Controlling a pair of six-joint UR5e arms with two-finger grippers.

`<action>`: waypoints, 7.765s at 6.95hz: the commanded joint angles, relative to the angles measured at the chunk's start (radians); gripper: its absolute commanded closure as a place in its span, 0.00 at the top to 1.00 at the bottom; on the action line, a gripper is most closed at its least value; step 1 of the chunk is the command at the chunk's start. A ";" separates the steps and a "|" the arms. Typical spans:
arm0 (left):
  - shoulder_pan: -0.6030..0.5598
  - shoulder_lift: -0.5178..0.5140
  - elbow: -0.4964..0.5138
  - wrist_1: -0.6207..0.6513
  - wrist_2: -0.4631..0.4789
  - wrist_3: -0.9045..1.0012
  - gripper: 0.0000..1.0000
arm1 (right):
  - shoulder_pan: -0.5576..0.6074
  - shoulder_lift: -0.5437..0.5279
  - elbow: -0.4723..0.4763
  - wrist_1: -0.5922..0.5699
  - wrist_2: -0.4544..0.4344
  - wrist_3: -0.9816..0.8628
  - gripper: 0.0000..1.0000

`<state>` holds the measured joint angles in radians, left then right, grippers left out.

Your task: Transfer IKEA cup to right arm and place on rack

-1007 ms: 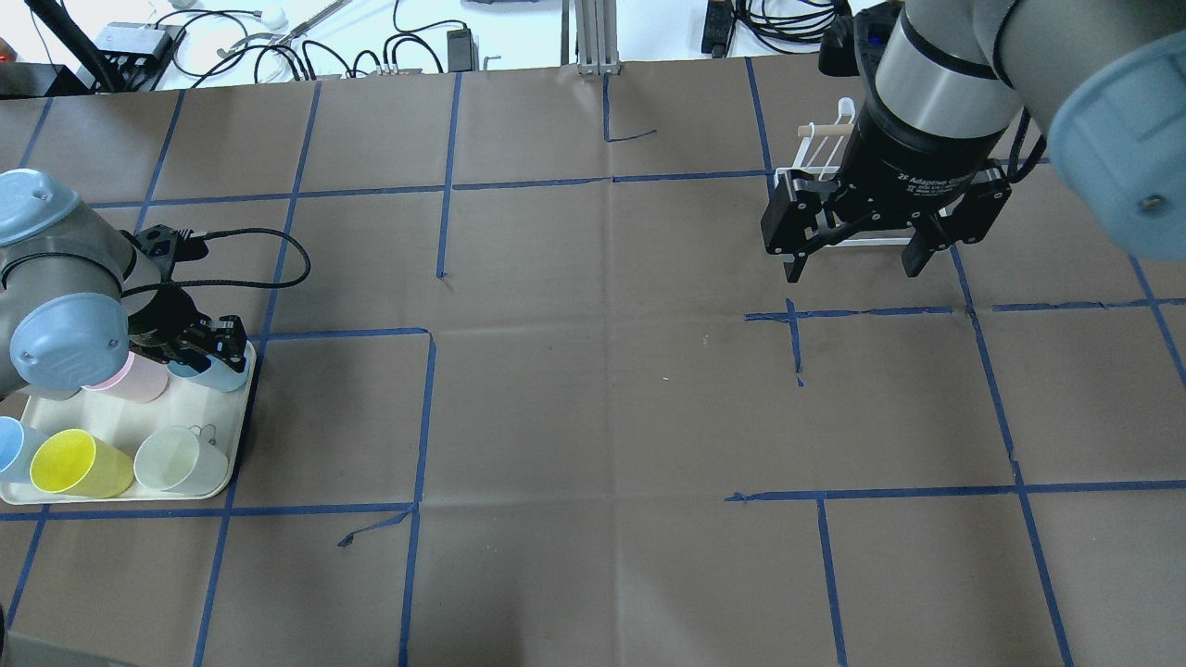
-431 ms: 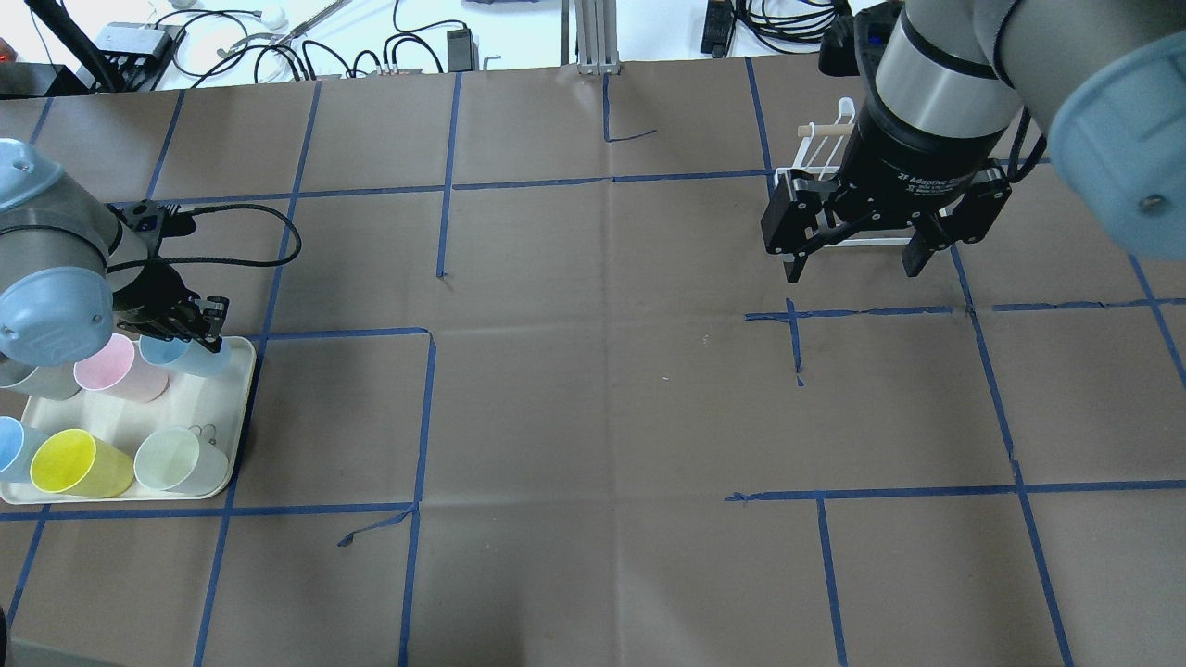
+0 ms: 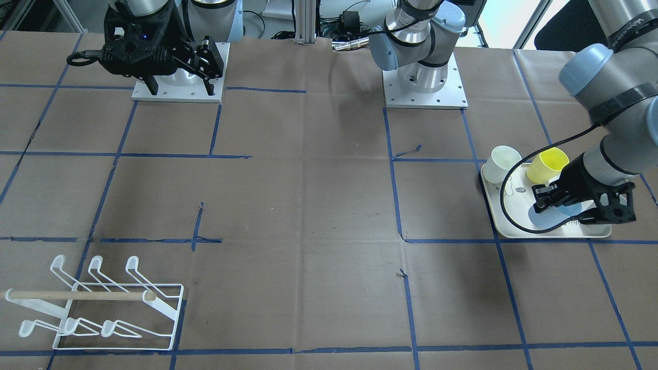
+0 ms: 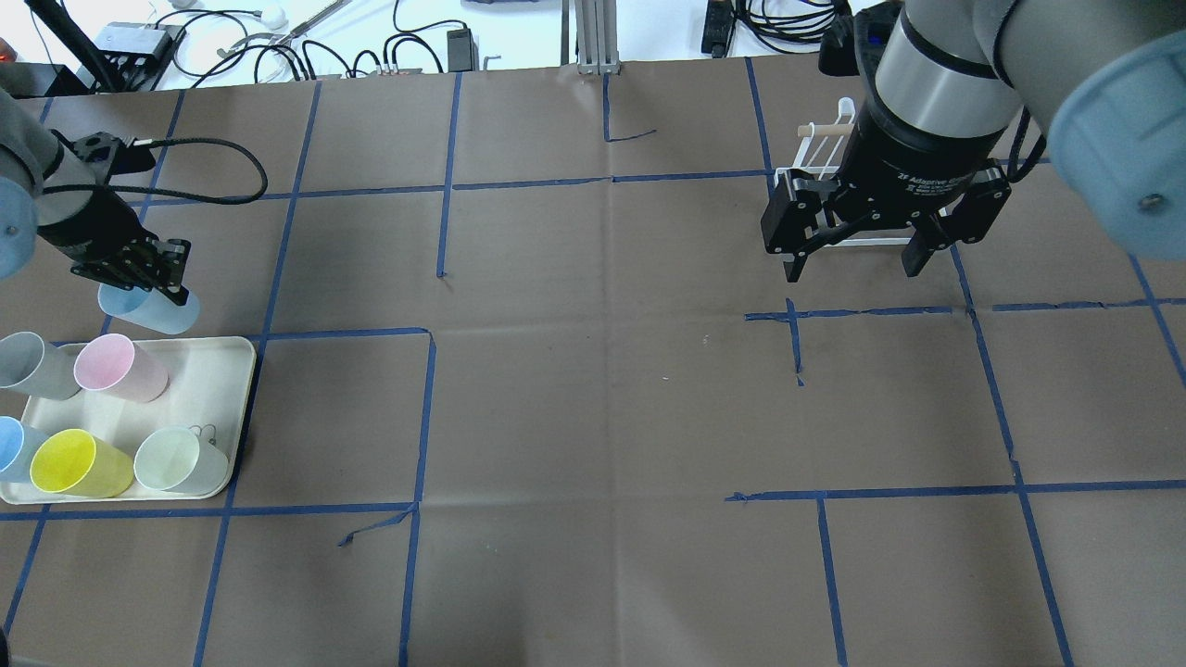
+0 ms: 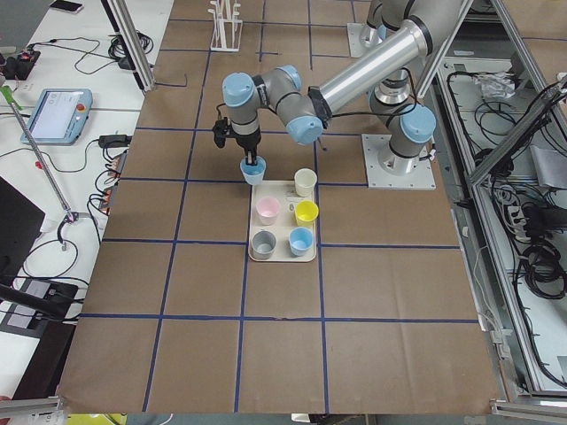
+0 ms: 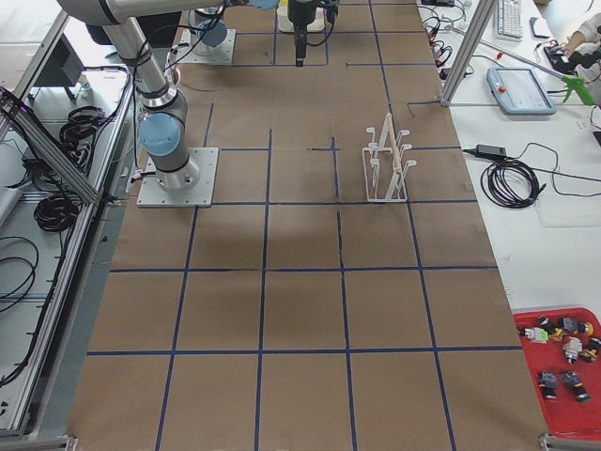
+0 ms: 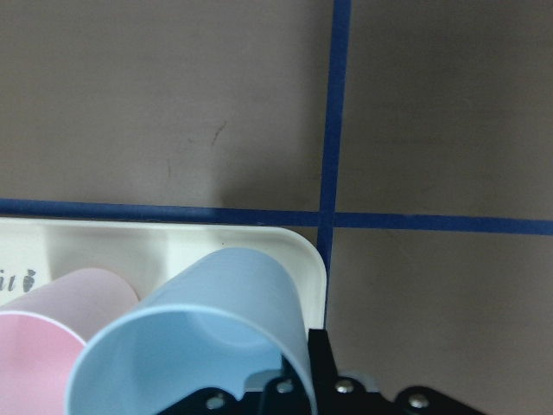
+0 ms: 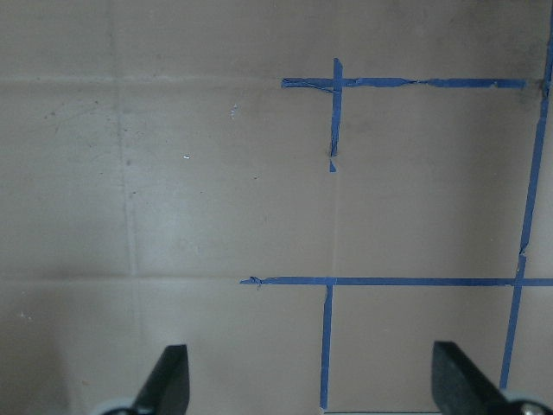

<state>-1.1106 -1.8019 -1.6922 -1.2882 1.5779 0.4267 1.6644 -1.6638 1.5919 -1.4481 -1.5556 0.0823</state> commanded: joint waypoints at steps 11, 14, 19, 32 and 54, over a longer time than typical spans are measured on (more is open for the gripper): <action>-0.155 -0.131 -0.171 0.910 -1.067 0.279 0.00 | -0.149 0.090 0.318 -0.640 0.845 0.142 0.98; -0.212 -0.123 -0.326 1.162 -1.207 0.256 0.00 | -0.150 0.140 0.504 -1.212 0.908 0.639 0.99; -0.271 -0.137 -0.498 1.809 -1.198 -0.297 0.00 | -0.152 0.170 0.690 -1.736 0.893 0.994 0.97; -0.403 -0.157 -0.508 1.888 -1.089 -0.327 0.00 | 0.033 0.265 0.651 -2.011 0.525 1.391 0.96; -0.407 -0.157 -0.505 1.928 -1.078 -0.422 0.28 | 0.210 0.441 0.457 -2.056 0.313 1.455 0.42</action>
<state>-1.5170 -1.9601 -2.1990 0.6374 0.4988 0.0112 1.8751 -1.2215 2.0494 -3.5038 -1.2434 1.5372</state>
